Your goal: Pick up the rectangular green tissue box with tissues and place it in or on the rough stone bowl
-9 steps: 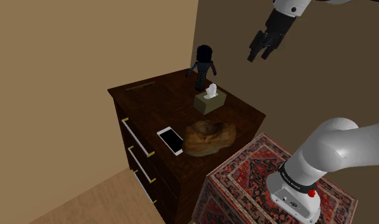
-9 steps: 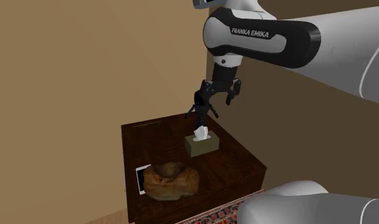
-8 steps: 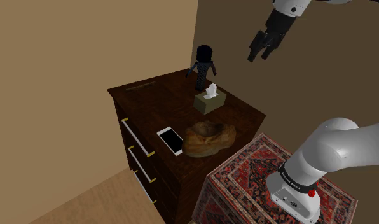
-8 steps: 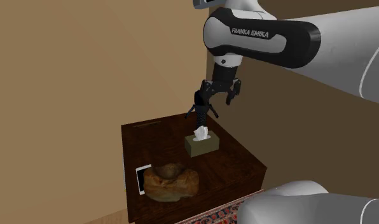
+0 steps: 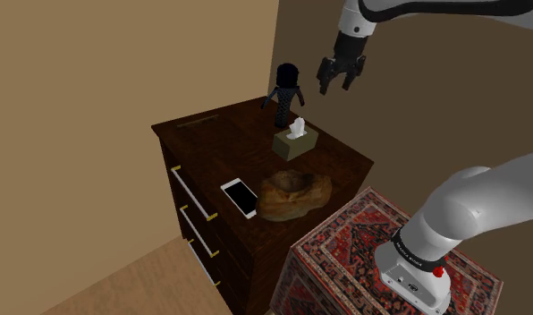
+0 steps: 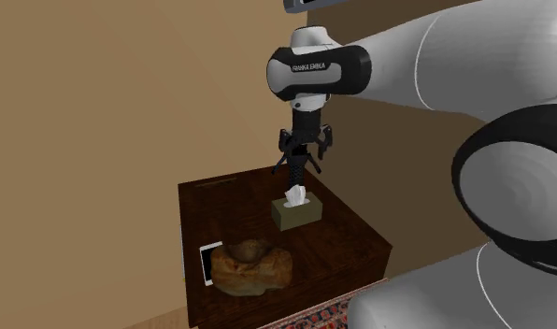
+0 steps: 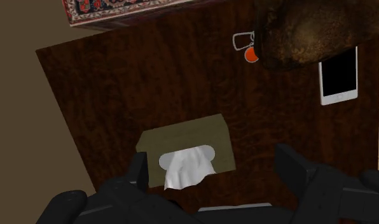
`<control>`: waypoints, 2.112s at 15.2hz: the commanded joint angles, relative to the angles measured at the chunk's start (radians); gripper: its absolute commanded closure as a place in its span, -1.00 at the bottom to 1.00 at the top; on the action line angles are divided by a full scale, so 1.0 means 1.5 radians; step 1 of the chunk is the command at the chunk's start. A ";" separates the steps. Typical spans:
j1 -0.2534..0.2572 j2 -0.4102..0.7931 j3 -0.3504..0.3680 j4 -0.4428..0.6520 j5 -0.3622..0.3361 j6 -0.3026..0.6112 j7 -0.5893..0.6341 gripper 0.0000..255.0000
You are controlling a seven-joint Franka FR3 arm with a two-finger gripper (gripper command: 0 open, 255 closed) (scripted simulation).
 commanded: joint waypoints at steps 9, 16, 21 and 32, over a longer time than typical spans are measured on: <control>-0.032 0.304 0.046 0.175 -0.100 -0.006 0.166 -1.00; -0.028 0.518 0.032 0.341 -0.165 -0.061 0.256 -1.00; -0.026 0.583 0.019 0.381 -0.181 -0.066 0.278 -1.00; -0.034 0.577 0.016 0.325 -0.184 -0.016 0.282 -1.00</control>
